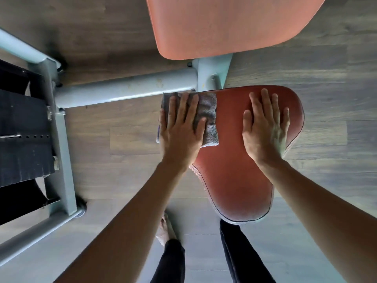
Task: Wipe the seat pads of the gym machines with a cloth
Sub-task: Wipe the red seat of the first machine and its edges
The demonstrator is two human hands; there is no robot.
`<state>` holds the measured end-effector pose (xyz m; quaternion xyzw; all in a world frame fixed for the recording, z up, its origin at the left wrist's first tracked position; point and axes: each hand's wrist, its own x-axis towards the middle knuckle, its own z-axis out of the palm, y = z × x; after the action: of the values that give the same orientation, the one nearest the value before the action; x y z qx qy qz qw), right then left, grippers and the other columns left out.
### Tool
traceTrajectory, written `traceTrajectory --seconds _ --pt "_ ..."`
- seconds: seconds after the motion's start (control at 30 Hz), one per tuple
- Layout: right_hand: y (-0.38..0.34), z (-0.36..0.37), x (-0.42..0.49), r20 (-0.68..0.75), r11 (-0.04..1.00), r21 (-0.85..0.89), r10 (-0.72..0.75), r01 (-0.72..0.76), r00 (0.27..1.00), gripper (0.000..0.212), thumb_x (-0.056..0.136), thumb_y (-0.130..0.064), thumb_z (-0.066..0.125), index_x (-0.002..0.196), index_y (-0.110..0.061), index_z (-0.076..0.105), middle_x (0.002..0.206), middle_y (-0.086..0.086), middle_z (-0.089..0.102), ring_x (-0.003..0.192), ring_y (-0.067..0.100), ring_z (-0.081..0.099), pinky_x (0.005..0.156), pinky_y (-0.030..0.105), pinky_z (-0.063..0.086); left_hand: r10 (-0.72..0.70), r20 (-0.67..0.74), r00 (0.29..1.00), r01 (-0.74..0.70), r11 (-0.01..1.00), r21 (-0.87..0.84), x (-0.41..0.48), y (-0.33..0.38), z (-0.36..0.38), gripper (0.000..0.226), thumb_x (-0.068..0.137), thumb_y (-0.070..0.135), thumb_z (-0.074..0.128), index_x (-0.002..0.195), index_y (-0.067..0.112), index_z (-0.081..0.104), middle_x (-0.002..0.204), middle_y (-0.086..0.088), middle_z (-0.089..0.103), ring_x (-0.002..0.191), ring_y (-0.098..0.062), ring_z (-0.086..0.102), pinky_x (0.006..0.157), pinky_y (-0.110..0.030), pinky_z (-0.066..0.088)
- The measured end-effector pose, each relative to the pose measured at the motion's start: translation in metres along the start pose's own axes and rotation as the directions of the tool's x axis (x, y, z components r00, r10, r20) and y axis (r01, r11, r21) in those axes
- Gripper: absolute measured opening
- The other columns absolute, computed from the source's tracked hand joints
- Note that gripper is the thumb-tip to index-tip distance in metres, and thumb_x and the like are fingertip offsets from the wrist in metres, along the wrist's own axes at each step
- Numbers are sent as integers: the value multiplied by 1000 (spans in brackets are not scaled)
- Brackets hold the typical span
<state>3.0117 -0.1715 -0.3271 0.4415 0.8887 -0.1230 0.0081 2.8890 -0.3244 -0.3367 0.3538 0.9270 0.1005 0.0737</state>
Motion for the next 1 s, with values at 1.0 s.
traceTrajectory --seconds 1.0 --pt "-23 -8 -20 74 992 40 -123 120 990 28 98 -39 42 112 -24 61 127 6 60 121 31 53 106 51 39 272 -40 961 -273 962 -4 -3 -12 13 62 101 52 15 156 24 22 163 3 19 151 -18 11 121 -50 6"
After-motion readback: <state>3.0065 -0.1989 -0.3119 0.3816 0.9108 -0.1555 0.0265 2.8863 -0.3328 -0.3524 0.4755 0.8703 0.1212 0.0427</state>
